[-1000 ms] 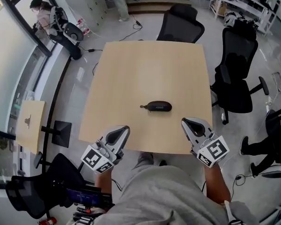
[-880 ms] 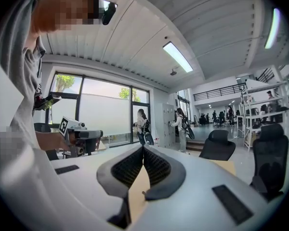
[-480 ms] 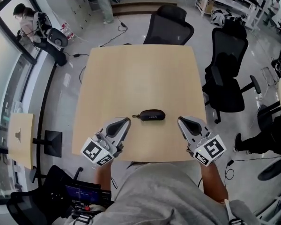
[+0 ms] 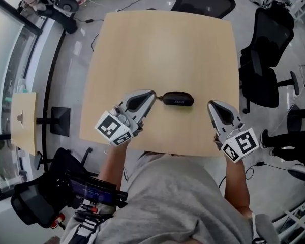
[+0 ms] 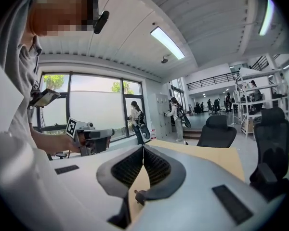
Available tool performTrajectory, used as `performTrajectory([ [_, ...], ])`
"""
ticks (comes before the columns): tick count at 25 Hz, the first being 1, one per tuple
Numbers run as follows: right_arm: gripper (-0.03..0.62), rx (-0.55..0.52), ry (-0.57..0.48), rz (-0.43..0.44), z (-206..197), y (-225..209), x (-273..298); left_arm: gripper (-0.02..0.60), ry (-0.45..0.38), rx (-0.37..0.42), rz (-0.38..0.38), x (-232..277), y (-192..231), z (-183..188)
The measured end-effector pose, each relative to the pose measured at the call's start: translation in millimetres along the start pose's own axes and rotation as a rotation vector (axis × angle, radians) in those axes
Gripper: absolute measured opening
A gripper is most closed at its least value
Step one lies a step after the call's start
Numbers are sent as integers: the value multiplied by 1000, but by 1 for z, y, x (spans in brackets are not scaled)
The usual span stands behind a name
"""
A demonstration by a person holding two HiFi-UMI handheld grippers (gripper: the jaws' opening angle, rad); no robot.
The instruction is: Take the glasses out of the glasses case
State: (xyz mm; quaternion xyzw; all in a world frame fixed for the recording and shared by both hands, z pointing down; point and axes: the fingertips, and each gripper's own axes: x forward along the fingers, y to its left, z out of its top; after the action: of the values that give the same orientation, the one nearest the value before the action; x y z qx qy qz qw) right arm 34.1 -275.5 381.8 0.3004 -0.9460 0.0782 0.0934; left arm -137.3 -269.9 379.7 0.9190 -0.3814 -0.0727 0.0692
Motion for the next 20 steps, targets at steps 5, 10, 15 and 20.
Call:
performTrajectory([
  [5,8,35,36,-7,-27,-21,23,6,44,-24,-10,21,22,-32],
  [10,8,76,103,-6,-60,-33,52,6,100,-63,-15,29,44,-65],
  [15,8,105,183,-15,-91,-39,79,6,145,-110,-19,30,63,-94],
  [20,8,126,253,-30,-120,-45,108,6,198,-149,-32,28,82,-124],
])
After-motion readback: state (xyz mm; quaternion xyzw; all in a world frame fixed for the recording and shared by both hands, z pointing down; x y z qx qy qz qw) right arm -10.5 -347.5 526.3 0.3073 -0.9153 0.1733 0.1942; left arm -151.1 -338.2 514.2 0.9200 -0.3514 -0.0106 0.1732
